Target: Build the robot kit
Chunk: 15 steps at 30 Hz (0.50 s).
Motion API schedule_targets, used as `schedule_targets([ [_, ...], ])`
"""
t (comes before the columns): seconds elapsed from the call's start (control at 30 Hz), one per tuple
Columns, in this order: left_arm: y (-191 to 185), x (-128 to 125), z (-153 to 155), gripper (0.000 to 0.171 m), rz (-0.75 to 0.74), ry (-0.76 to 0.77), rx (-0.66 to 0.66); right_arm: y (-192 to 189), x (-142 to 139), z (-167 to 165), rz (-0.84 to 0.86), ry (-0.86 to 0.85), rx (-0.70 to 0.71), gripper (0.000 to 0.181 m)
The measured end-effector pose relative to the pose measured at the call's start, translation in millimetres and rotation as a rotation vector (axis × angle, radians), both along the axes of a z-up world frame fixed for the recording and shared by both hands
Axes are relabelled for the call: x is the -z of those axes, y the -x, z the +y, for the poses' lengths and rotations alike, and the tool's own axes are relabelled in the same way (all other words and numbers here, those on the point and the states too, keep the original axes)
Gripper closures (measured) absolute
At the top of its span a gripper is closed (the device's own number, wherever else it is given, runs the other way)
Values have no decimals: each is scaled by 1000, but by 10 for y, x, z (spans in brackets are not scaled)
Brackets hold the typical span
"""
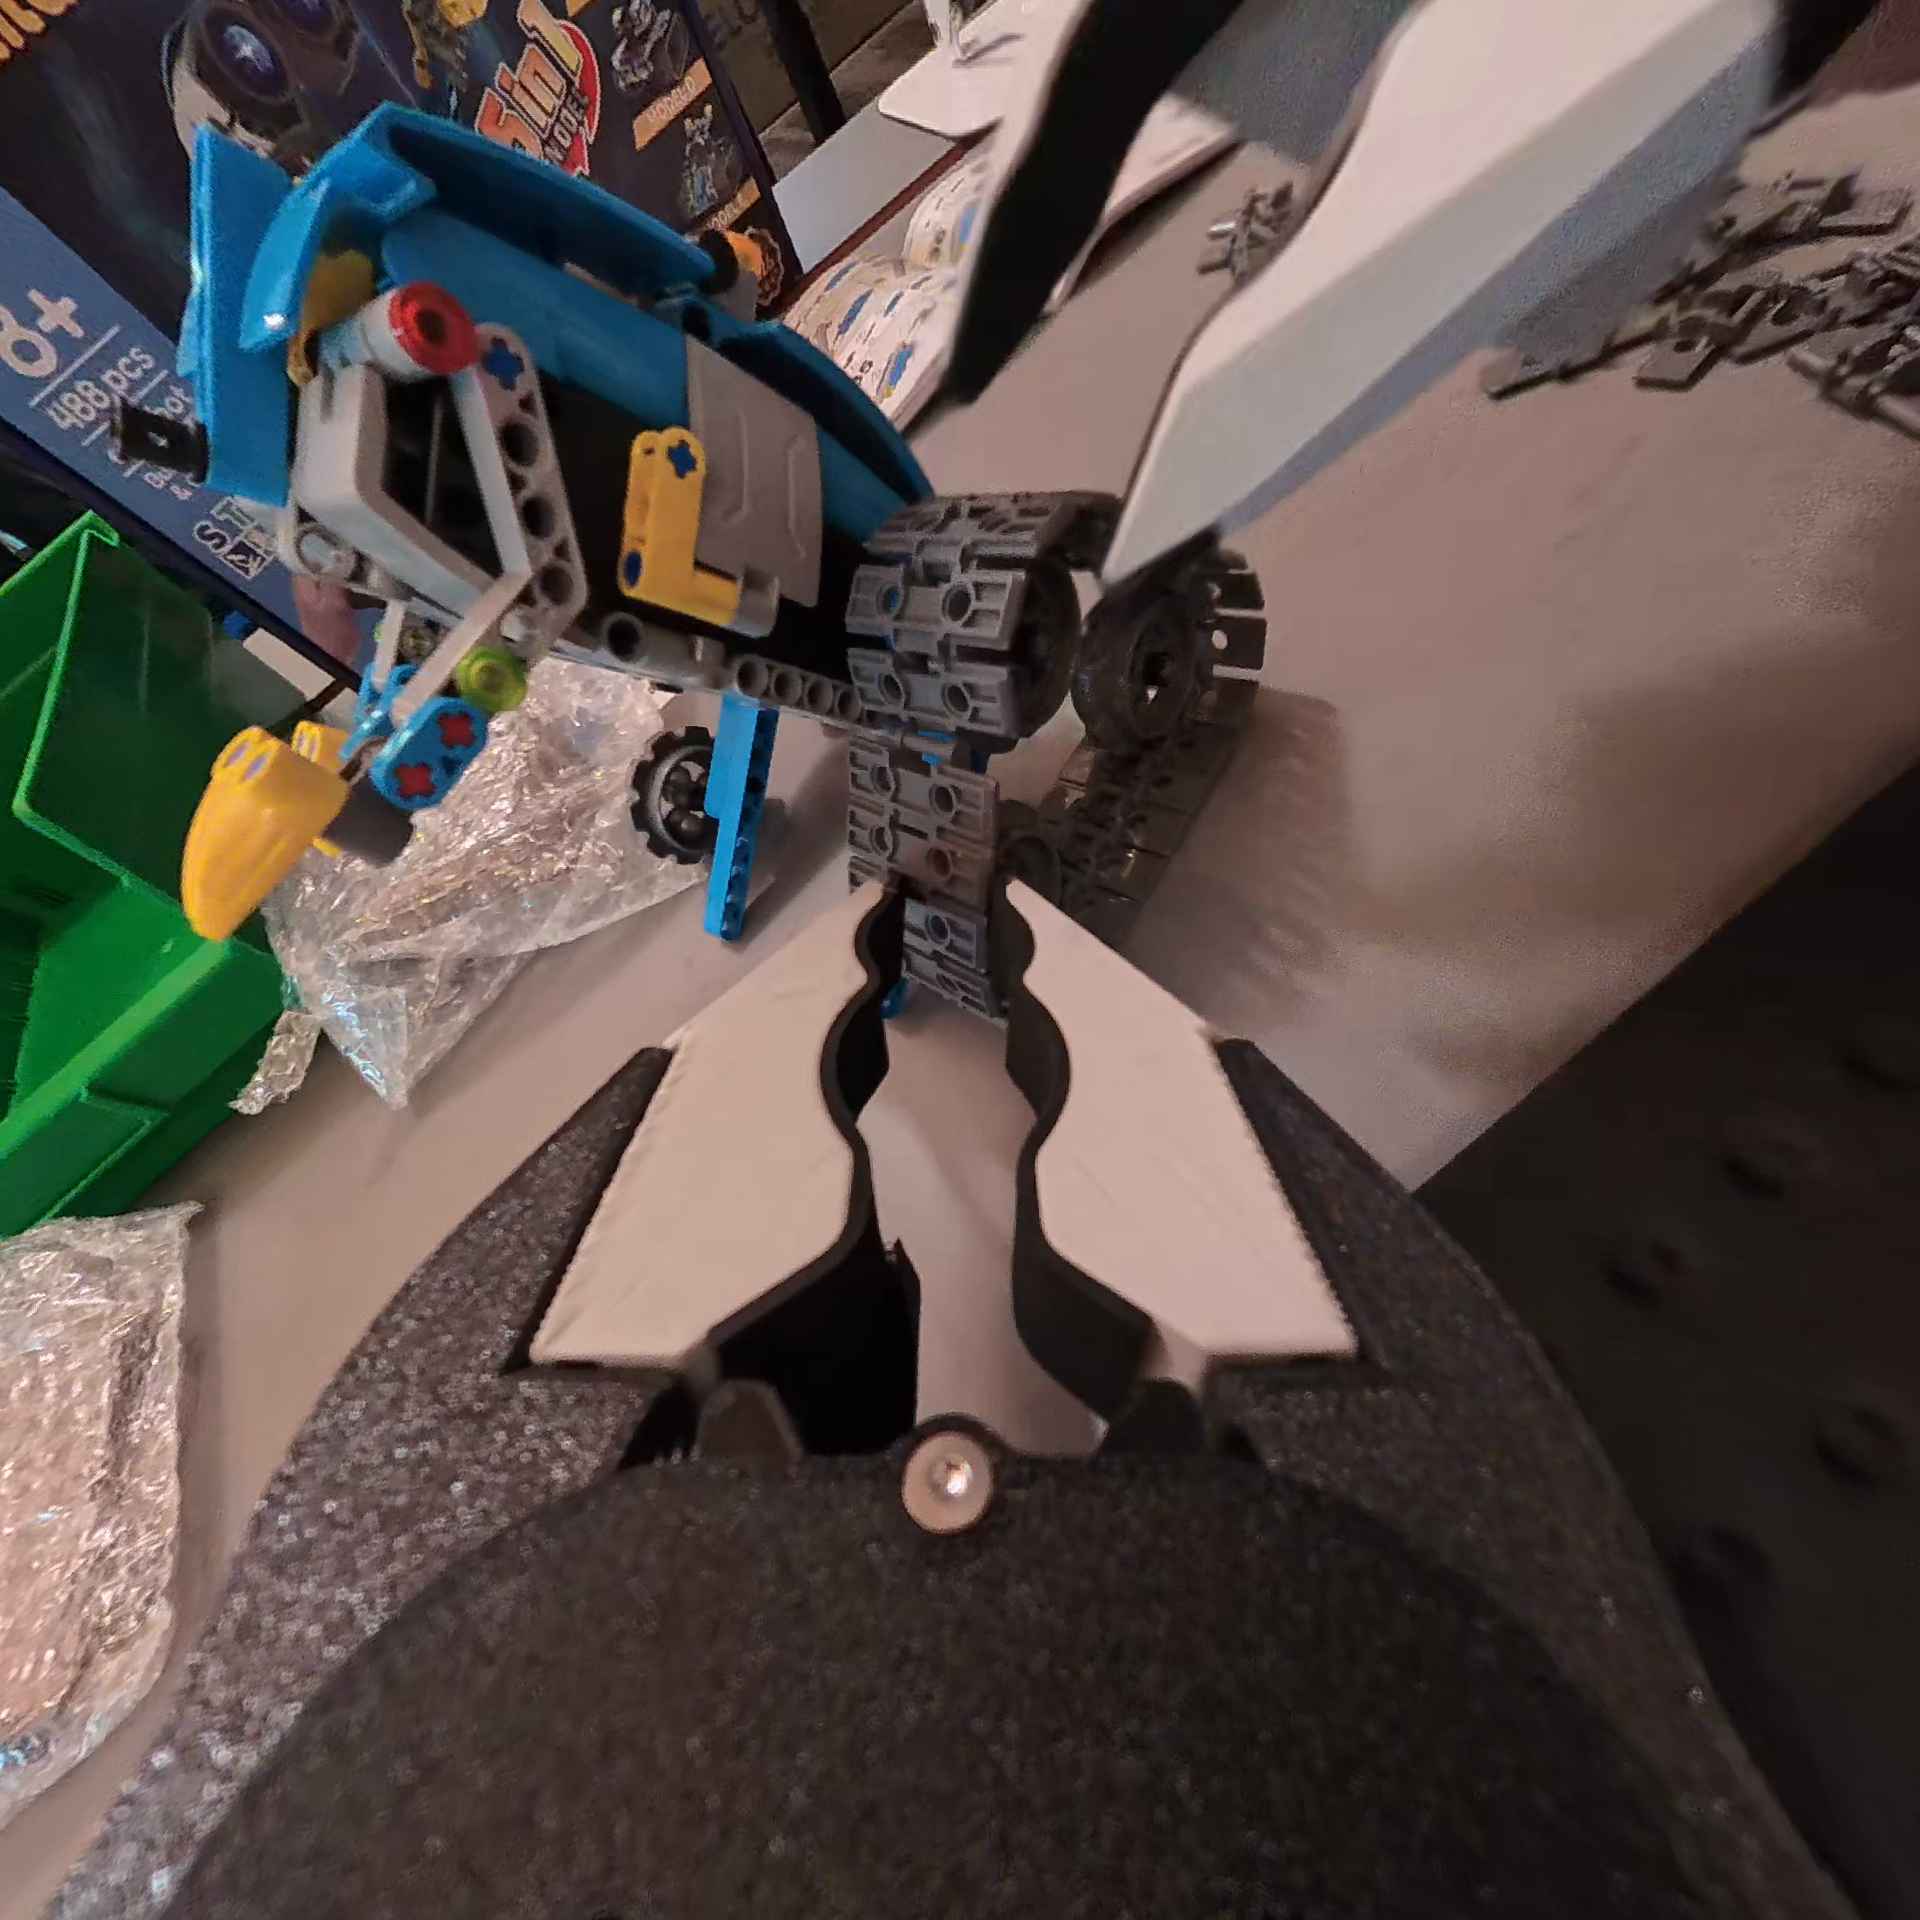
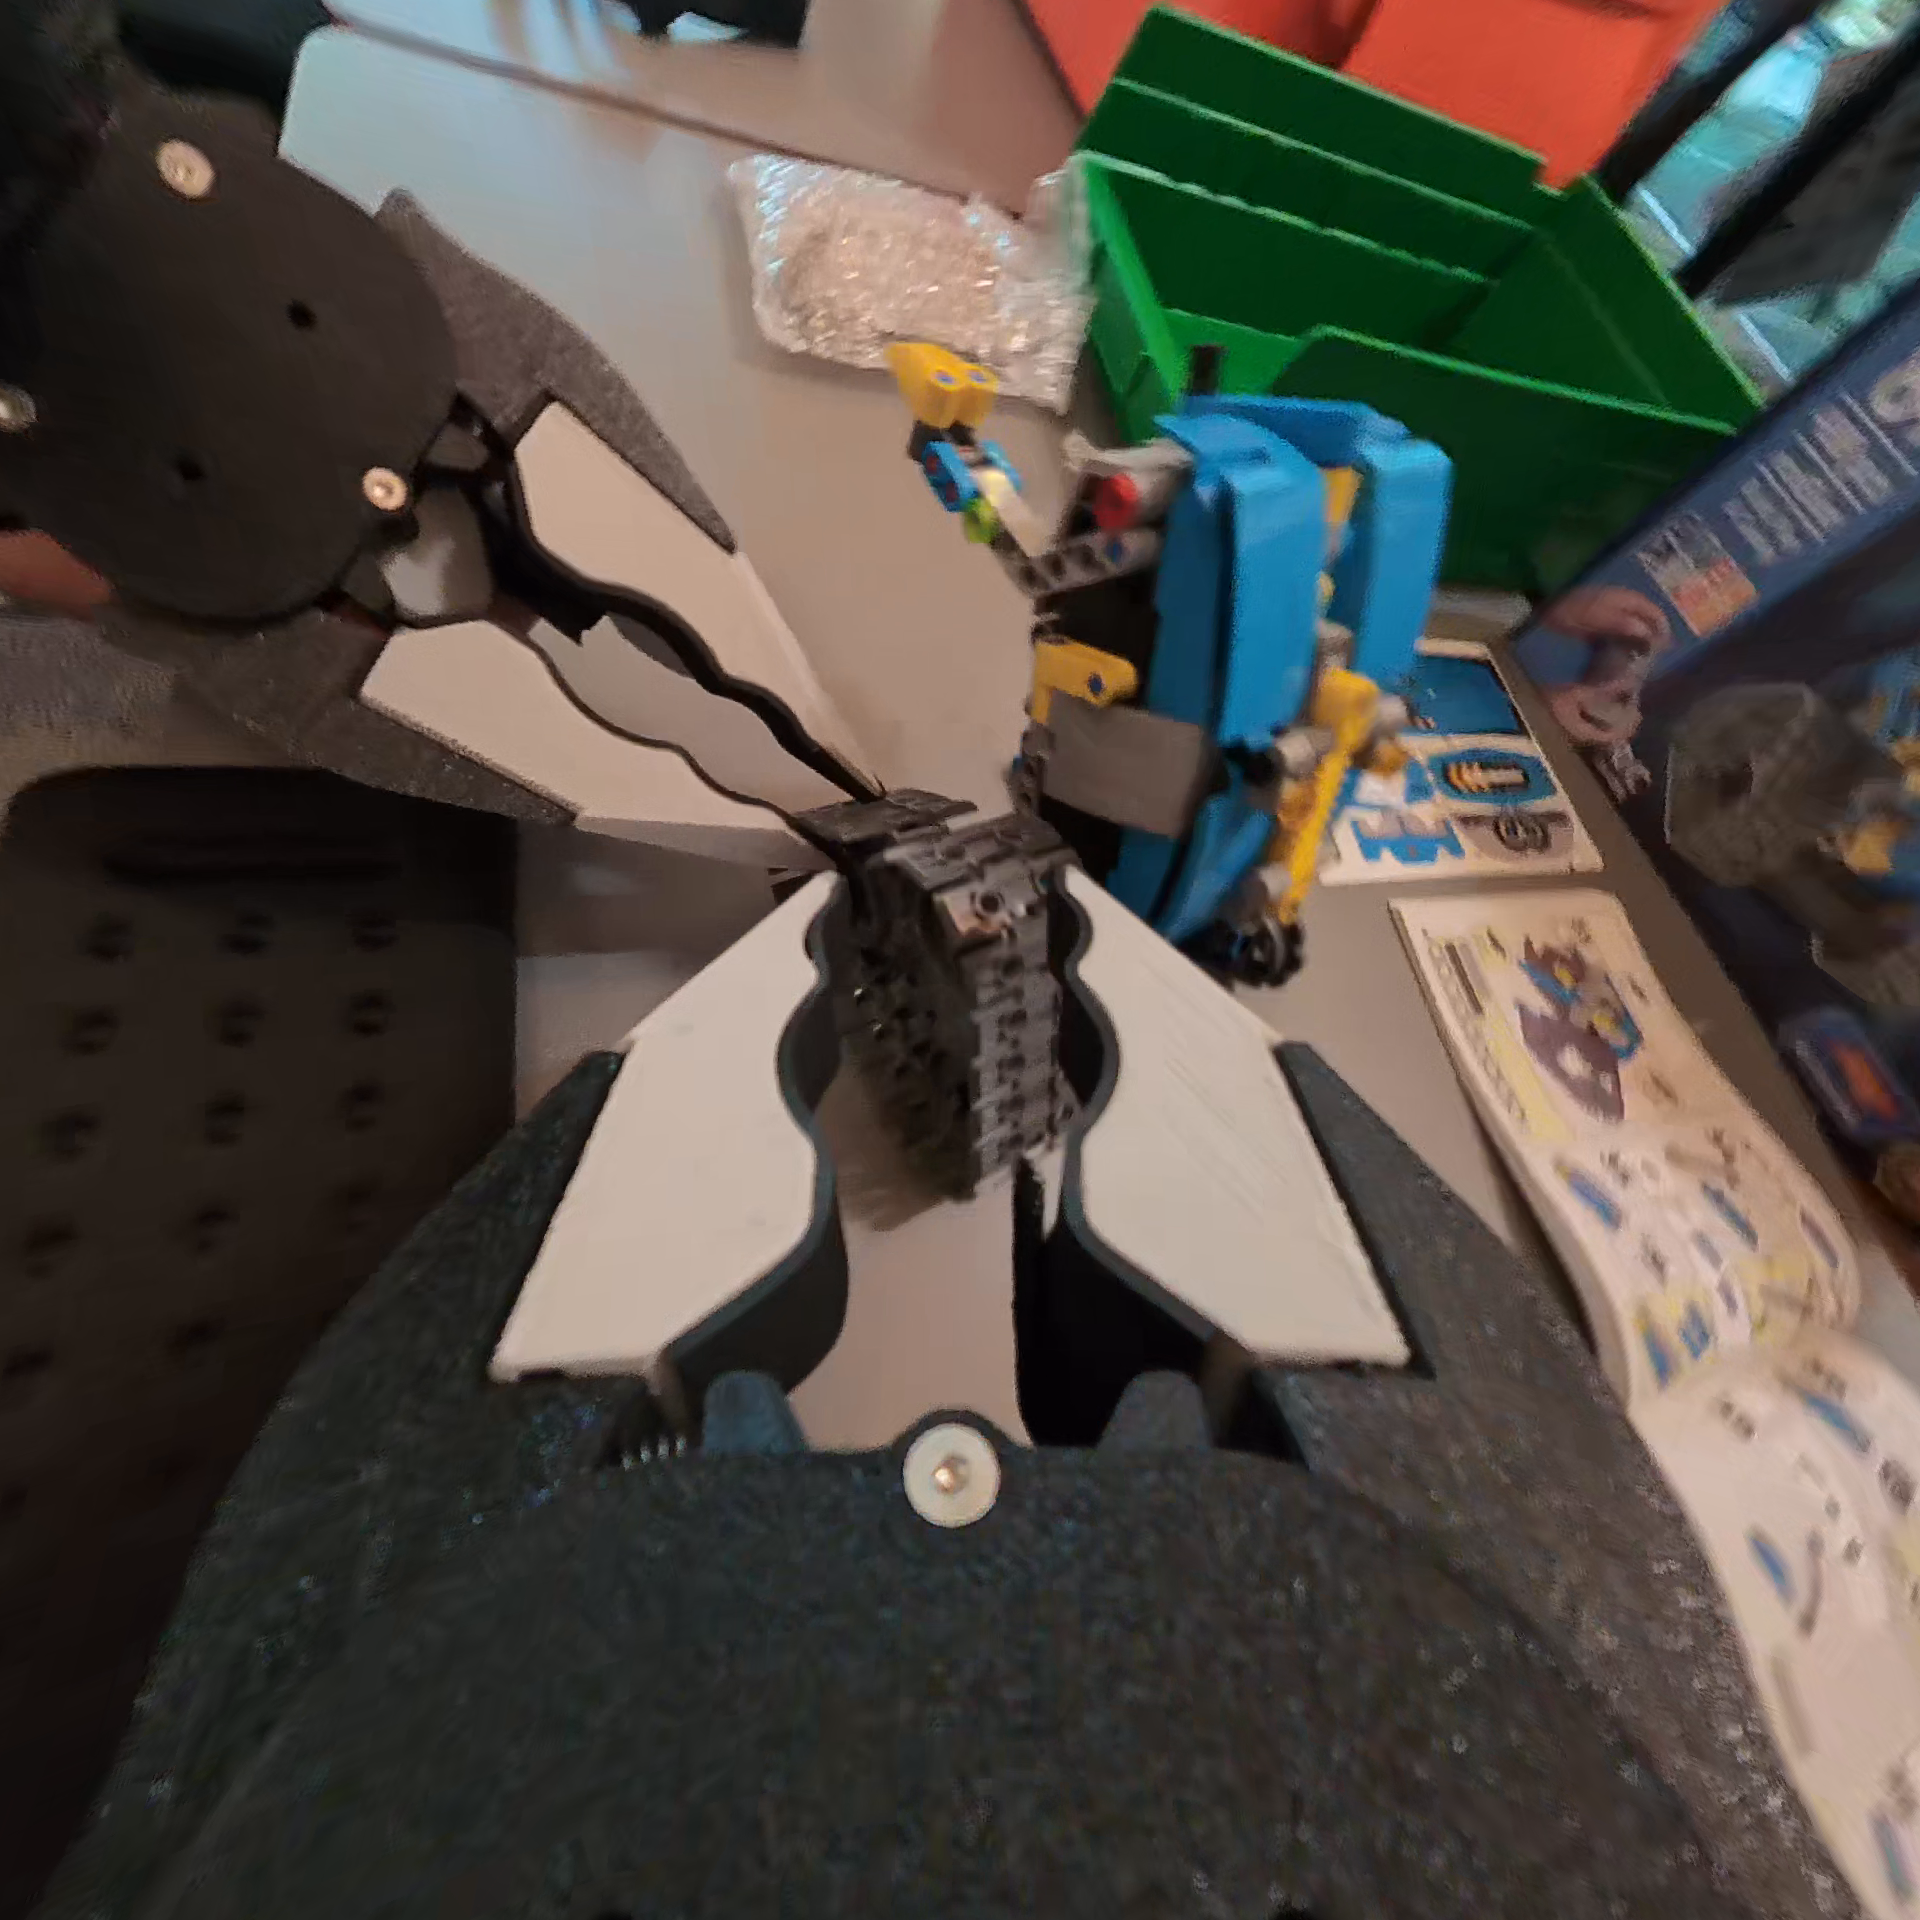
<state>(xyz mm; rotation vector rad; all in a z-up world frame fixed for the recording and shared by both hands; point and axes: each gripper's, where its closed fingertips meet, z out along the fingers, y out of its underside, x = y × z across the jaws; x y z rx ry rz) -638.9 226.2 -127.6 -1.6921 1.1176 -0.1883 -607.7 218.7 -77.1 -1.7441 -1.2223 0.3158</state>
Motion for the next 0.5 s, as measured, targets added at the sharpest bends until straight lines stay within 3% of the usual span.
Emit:
schedule_targets([
  [0.17,-74,-6,-33,155,-20,29,8,-238,29,-137,243,145,162,141],
  [0.27,-160,-8,-64,153,-37,64,24,-358,194,-84,250,198,261,136],
  [0.4,-318,-20,-89,152,-43,105,51,-362,150,-138,333,254,282,146],
  [0.5,-394,-68,-72,152,-51,97,66,-289,190,-189,410,368,250,143],
])
